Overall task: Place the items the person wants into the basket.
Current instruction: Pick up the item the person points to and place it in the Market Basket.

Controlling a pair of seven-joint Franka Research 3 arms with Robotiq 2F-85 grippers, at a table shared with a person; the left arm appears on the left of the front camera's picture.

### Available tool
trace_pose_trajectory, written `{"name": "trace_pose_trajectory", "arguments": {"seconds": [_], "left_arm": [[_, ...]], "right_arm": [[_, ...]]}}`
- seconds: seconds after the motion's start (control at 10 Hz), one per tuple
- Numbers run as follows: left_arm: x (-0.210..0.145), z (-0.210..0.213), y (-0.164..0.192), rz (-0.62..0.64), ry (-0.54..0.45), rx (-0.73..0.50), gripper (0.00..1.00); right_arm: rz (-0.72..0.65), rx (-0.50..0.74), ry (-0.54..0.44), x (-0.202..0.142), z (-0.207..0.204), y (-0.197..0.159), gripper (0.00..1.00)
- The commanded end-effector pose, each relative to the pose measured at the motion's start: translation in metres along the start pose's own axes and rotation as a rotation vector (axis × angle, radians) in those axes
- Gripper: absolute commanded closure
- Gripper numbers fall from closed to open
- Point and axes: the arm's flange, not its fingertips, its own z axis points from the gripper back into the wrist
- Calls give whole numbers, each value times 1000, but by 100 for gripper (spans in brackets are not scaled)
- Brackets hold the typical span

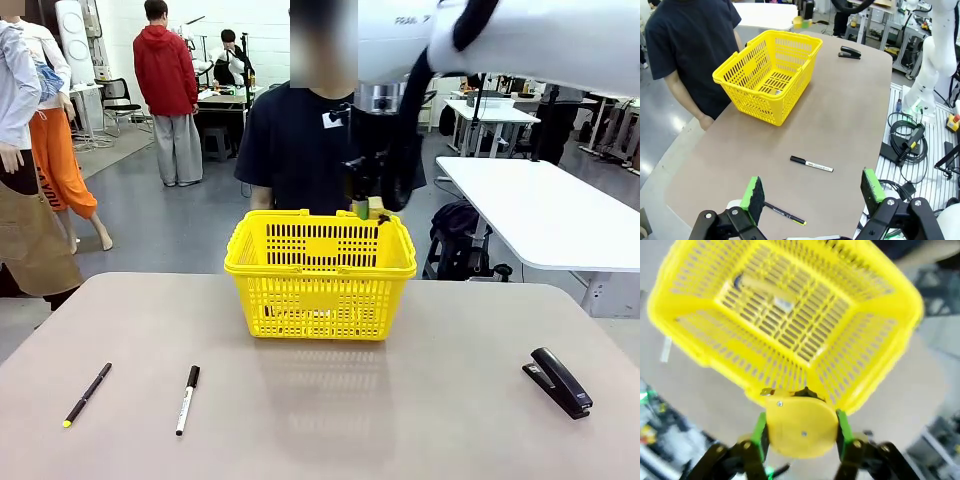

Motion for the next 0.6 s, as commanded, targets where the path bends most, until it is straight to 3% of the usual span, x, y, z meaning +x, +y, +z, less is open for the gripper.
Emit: {"name": "trace_pose_trajectory", "arguments": {"seconds": [0.0, 0.5], "left_arm": [[0, 1, 1, -20, -22, -5, 0], [0, 1, 1, -20, -22, -5, 0]], "right_arm": [[103, 22, -13, 39, -2, -5, 100], [233, 15, -17, 57, -114, -15, 100]]}}
